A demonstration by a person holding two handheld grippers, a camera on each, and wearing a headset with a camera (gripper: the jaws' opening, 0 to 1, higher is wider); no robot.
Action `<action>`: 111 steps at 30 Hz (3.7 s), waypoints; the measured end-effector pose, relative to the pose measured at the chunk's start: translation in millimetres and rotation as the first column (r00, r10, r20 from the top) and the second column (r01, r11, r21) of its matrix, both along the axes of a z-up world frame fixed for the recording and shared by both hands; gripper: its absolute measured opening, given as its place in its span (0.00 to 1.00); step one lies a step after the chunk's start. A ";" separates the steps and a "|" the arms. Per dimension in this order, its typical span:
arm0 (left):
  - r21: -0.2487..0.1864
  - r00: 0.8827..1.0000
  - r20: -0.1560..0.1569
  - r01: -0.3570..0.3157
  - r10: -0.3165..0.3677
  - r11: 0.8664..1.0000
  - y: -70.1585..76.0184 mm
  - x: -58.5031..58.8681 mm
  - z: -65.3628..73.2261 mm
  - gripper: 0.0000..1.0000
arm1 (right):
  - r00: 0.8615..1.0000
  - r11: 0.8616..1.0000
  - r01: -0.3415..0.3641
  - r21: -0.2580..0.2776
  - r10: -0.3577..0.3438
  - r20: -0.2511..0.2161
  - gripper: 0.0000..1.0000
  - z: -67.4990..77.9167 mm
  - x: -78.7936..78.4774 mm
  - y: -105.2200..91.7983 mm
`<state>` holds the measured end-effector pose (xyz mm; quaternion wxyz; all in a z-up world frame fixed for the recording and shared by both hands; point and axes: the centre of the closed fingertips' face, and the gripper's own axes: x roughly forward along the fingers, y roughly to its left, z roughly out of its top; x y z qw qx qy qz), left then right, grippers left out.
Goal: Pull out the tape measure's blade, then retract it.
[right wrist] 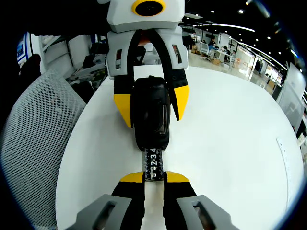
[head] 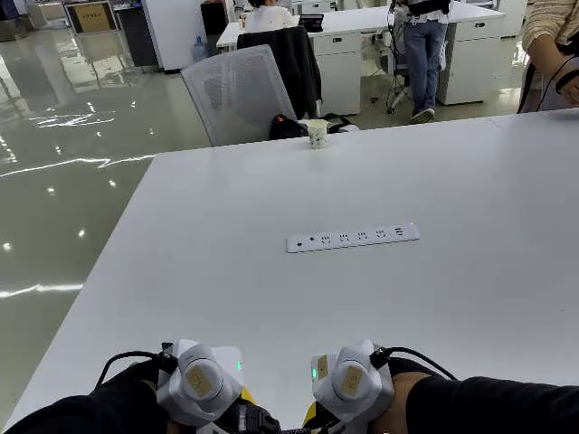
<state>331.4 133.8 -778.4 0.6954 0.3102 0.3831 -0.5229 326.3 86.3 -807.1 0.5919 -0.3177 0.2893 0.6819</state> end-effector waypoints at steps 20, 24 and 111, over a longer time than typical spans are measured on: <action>0.000 1.000 0.002 -0.005 0.005 1.000 -1.1 0.5 1.0 0.33 | 1.000 1.000 0.011 -0.004 -0.011 -0.007 0.10 0.6 3.3 -9.7; -0.002 1.000 0.002 -0.005 0.005 1.000 -1.0 0.8 0.9 0.33 | 1.000 1.000 0.012 -0.004 -0.012 -0.007 0.10 0.6 3.4 -10.7; -0.008 1.000 0.004 -0.005 0.005 1.000 -5.9 -3.3 0.3 0.34 | 0.998 0.998 0.048 -0.046 -0.050 -0.029 0.10 0.1 4.7 -62.9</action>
